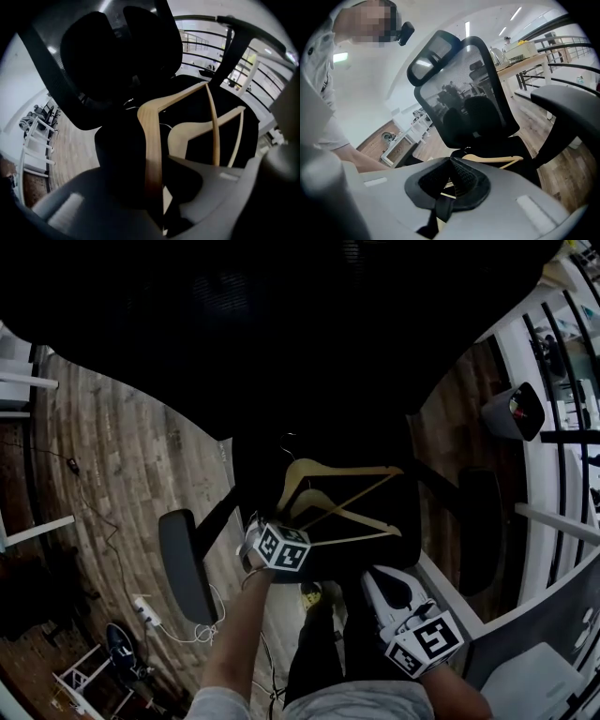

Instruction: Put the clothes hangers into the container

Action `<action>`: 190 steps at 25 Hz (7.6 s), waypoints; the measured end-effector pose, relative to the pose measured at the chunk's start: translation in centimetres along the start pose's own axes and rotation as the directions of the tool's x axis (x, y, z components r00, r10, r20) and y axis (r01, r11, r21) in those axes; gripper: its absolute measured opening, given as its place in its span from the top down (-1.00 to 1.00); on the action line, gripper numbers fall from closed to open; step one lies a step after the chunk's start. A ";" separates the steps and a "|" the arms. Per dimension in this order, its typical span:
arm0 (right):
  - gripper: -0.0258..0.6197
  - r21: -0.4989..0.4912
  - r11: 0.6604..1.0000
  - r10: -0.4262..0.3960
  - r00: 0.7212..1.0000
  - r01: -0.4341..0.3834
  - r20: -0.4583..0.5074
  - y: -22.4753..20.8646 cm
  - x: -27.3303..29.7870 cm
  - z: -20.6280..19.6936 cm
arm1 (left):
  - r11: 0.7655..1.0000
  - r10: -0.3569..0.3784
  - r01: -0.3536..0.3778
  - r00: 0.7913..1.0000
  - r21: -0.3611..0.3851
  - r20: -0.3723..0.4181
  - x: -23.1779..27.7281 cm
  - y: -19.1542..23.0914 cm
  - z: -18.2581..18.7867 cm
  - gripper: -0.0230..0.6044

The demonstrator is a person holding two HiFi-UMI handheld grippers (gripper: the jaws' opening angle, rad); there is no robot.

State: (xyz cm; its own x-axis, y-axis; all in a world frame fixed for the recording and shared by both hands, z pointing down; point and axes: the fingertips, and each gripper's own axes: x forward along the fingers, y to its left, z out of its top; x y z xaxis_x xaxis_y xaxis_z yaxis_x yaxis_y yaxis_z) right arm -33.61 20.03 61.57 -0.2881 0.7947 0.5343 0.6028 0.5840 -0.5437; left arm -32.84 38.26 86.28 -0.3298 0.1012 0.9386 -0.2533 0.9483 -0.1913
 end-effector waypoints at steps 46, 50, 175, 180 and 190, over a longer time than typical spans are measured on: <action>0.92 -0.096 0.921 -0.260 0.778 0.378 0.572 20.7 -34.3 -3.2 | 0.994 -0.057 0.110 0.703 -0.029 0.709 -46.7 -6.5 0.6 0.74; 0.92 -0.045 0.893 -0.332 0.724 0.448 0.604 19.8 -38.6 -3.6 | 0.990 -0.125 0.137 0.665 0.045 0.736 -48.8 -9.3 2.2 0.74; 0.92 -0.258 0.949 -0.070 0.919 0.181 0.388 21.0 -31.0 -5.1 | 0.990 -0.025 0.104 0.784 -0.091 0.621 -47.0 -12.7 -6.8 0.52; 0.92 -0.221 0.956 -0.114 0.939 0.193 0.325 18.1 -27.4 -6.6 | 0.995 -0.047 0.092 0.821 -0.050 0.569 -39.2 -11.4 -5.5 0.45; 0.92 -0.123 0.968 -0.191 0.960 0.219 0.205 12.4 -19.1 -11.9 | 0.994 -0.110 0.102 0.902 0.040 0.418 -21.5 -9.5 -5.8 0.29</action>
State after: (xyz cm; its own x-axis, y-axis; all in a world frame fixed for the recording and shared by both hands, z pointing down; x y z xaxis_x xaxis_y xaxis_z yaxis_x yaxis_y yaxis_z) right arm -11.79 10.13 52.36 -0.5444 0.6852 0.4839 0.6118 0.7190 -0.3297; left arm -18.05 28.86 69.61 -0.6499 -0.1385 0.7473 -0.3221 0.9408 -0.1057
